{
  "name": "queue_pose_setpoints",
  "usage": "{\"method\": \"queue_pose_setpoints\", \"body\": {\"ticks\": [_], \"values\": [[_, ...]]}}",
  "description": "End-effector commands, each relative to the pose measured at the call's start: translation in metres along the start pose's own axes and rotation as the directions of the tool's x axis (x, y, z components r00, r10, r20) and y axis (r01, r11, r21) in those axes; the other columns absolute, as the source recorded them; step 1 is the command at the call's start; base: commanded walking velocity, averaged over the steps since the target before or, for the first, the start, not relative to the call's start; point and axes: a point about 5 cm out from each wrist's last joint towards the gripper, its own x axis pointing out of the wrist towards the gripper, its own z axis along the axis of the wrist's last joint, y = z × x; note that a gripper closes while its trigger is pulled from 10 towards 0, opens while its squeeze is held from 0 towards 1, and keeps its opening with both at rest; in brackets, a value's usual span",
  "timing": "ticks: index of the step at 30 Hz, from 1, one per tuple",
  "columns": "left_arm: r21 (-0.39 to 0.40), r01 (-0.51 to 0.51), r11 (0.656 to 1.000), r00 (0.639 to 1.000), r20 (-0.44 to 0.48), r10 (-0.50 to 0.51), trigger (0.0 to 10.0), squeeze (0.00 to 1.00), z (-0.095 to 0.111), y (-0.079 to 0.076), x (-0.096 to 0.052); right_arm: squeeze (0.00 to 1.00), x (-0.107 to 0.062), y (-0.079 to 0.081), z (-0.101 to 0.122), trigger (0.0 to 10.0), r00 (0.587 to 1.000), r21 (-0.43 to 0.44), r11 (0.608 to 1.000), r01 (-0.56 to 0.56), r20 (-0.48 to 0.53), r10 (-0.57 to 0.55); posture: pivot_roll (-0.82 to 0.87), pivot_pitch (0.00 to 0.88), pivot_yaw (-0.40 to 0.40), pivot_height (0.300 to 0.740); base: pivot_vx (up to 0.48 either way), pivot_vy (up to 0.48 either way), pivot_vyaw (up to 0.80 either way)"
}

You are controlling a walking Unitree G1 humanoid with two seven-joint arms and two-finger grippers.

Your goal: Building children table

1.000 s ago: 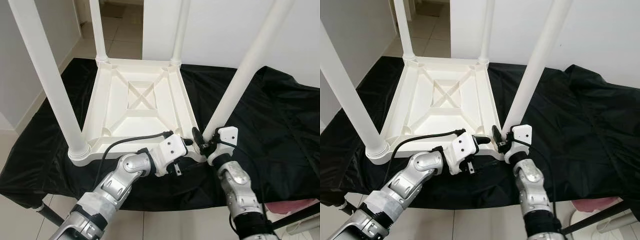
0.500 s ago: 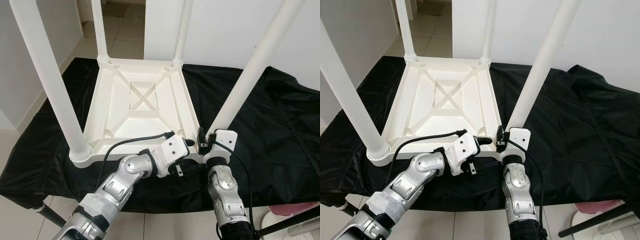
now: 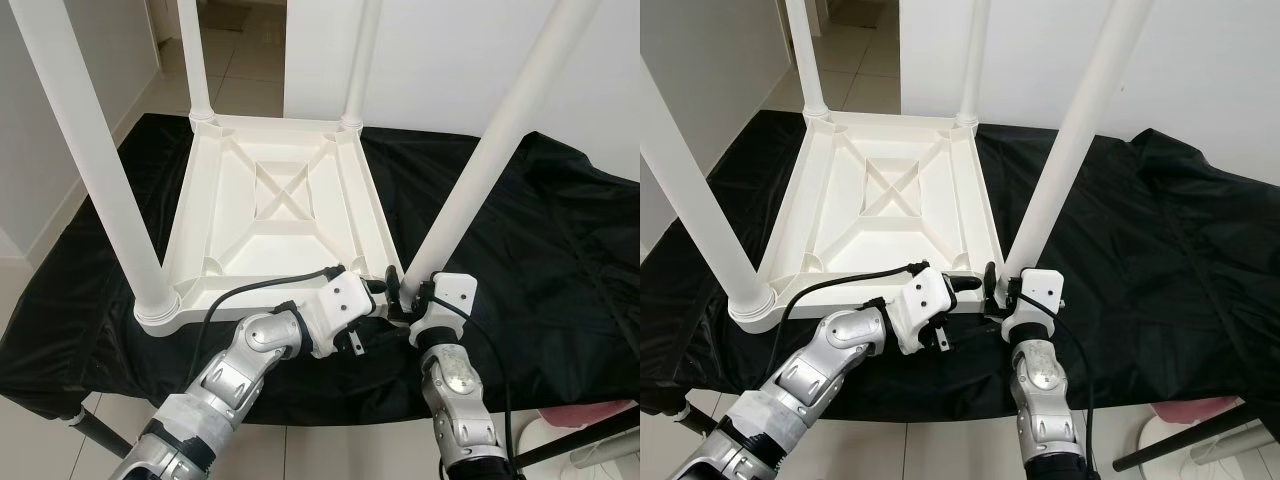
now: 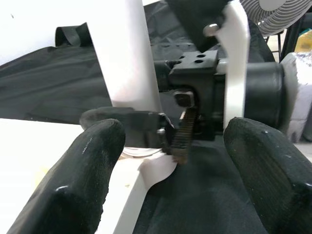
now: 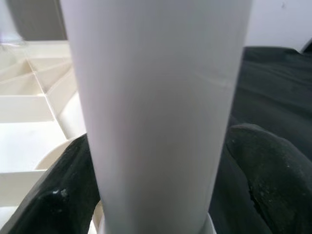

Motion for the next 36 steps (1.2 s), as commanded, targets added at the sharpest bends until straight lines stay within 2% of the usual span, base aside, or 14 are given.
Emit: {"method": "queue_pose_setpoints", "body": {"ticks": [1,4,5,6,7,10,12,13,14,19,20,27,31,36], "values": [[0.001,-0.027,1.000,1.000,-0.007,0.027,10.0,0.00,0.000,-0.002,-0.002,1.00,-0.003,-0.007,0.002,10.0,1.000,0.006,1.000,-0.003,0.016,0.002,-0.04,0.000,-0.096,0.740,0.000,0.000,0.00],[-0.003,-0.032,0.999,0.999,-0.007,0.032,10.0,0.00,0.000,-0.002,-0.003,1.00,-0.005,-0.009,0.002,10.0,1.000,0.008,1.000,-0.004,0.017,0.004,-0.04,0.000,-0.095,0.740,0.000,0.000,0.00],[-0.010,-0.048,0.999,0.999,-0.004,0.048,10.0,0.00,0.000,-0.002,-0.005,0.89,-0.007,-0.012,0.002,10.0,1.000,0.008,1.000,-0.018,0.018,0.018,-0.04,0.000,-0.094,0.740,0.000,0.000,0.00],[-0.010,-0.048,0.999,0.999,-0.004,0.048,10.0,0.00,0.000,-0.002,-0.005,0.89,-0.007,-0.012,0.002,10.0,1.000,0.008,1.000,-0.018,0.018,0.018,-0.04,0.000,-0.094,0.740,0.000,0.000,0.00],[-0.014,-0.062,0.998,0.998,-0.003,0.062,10.0,0.00,0.000,-0.002,-0.006,0.00,-0.009,-0.014,0.001,10.0,1.000,0.004,1.000,-0.028,0.014,0.028,-0.04,0.000,-0.094,0.740,0.000,0.000,0.00],[-0.014,-0.062,0.998,0.998,-0.003,0.062,10.0,0.00,0.000,-0.002,-0.006,0.00,-0.009,-0.014,0.001,10.0,1.000,0.004,1.000,-0.028,0.014,0.028,-0.04,0.000,-0.094,0.740,0.000,0.000,0.00],[-0.026,-0.075,0.997,0.997,-0.009,0.075,10.0,0.00,-0.001,-0.001,-0.013,0.00,-0.015,-0.016,0.002,10.0,0.993,0.003,0.993,-0.118,0.022,0.118,-0.03,0.000,-0.084,0.740,0.000,0.000,0.00],[-0.026,-0.075,0.997,0.997,-0.009,0.075,10.0,0.00,-0.001,-0.001,-0.013,0.00,-0.015,-0.016,0.002,10.0,0.993,0.003,0.993,-0.118,0.022,0.118,-0.03,0.000,-0.084,0.740,0.000,0.000,0.00],[-0.028,-0.083,0.996,0.996,-0.024,0.082,10.0,0.00,-0.002,0.000,-0.021,0.00,-0.017,-0.018,0.005,10.0,0.984,0.000,0.985,-0.172,0.037,0.172,-0.03,0.000,-0.079,0.740,0.000,0.000,0.00],[-0.025,-0.102,0.994,0.994,-0.036,0.101,10.0,0.00,-0.002,0.002,-0.026,0.00,-0.019,-0.018,0.008,10.0,0.979,-0.017,0.980,-0.197,0.051,0.197,-0.04,0.000,-0.075,0.740,0.000,0.000,0.00],[-0.039,-0.150,0.988,0.988,-0.032,0.149,10.0,0.00,-0.002,0.007,-0.032,0.00,-0.022,-0.018,0.007,10.0,0.981,-0.021,0.981,-0.191,0.043,0.192,-0.04,0.000,-0.072,0.740,0.000,0.000,0.00],[-0.074,-0.238,0.968,0.970,-0.057,0.234,10.0,0.00,-0.006,0.011,-0.049,0.00,-0.028,-0.016,0.009,10.0,0.975,-0.039,0.975,-0.217,0.043,0.218,-0.04,0.000,-0.062,0.740,0.000,0.000,0.00],[-0.083,-0.349,0.934,0.936,-0.087,0.342,10.0,0.00,-0.011,0.017,-0.067,0.00,-0.036,-0.019,0.010,10.0,0.969,-0.023,0.970,-0.243,0.039,0.243,-0.04,0.000,-0.063,0.740,0.000,0.000,0.00],[-0.065,-0.388,0.919,0.917,-0.122,0.379,10.0,0.00,-0.017,0.020,-0.079,0.00,-0.031,-0.017,0.012,10.0,0.973,0.000,0.974,-0.226,0.052,0.225,-0.03,0.000,-0.076,0.740,0.000,0.000,0.00]]}}
